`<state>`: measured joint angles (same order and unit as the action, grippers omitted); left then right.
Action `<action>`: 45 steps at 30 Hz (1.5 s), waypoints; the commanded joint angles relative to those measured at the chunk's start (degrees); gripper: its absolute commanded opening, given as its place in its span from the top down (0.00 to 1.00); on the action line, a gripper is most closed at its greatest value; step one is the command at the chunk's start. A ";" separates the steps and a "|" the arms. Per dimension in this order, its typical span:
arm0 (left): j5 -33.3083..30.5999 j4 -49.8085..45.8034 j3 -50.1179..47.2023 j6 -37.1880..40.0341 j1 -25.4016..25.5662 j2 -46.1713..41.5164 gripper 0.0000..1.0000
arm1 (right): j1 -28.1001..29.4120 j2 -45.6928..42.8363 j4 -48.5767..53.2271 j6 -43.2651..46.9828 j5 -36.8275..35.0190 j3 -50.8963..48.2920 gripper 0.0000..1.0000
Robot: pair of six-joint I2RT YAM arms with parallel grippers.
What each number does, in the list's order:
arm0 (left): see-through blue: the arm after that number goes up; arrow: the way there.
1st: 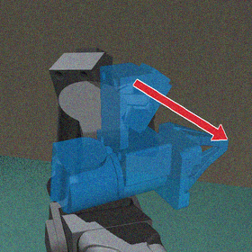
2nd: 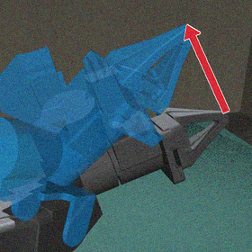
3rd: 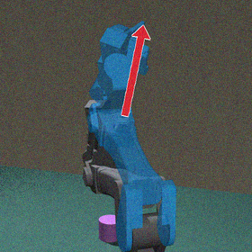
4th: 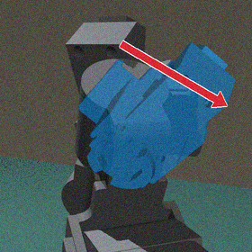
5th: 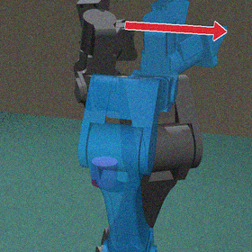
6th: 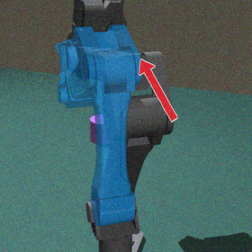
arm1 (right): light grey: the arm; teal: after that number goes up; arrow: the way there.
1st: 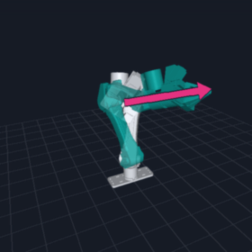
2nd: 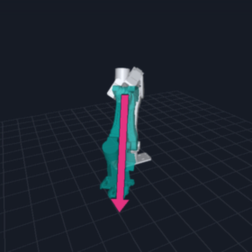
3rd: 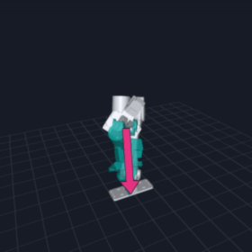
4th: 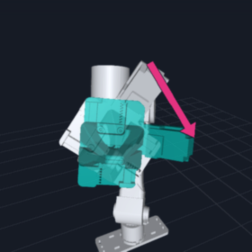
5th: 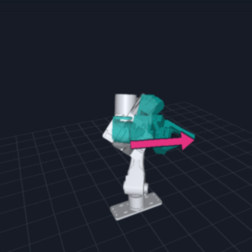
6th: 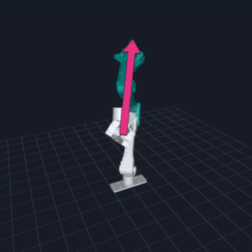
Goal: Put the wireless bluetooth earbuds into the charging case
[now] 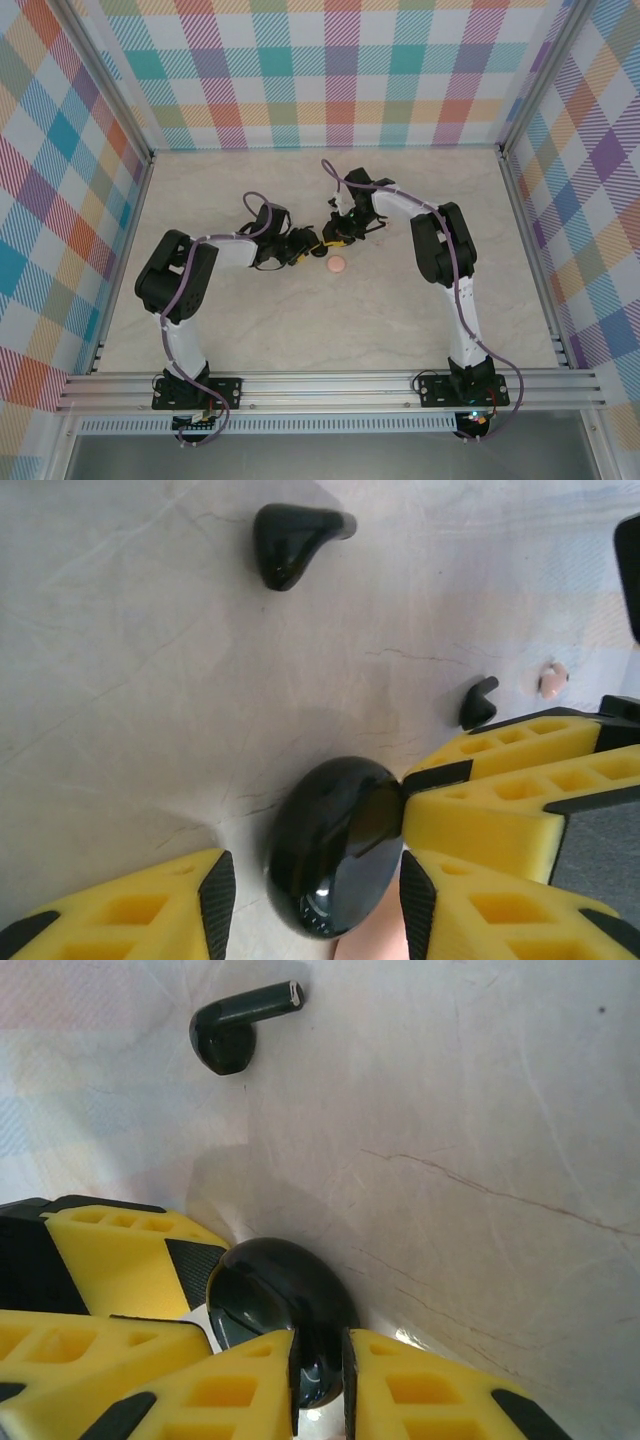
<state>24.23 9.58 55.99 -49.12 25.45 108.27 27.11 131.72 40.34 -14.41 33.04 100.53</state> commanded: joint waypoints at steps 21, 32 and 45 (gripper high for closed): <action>3.55 7.12 -0.03 -5.23 1.18 4.40 0.62 | 0.71 -0.15 -1.53 -2.58 1.86 -2.71 0.80; 2.07 6.33 -0.69 -5.06 1.13 3.19 0.73 | 0.66 -1.97 -1.90 -3.06 1.04 -3.65 0.79; 0.97 7.93 -0.77 0.17 1.03 -2.25 0.74 | -3.66 -18.64 -14.73 -6.25 2.72 -17.19 0.64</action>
<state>25.39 15.44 56.03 -51.53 25.87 109.82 25.45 117.91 31.05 -19.97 33.39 85.76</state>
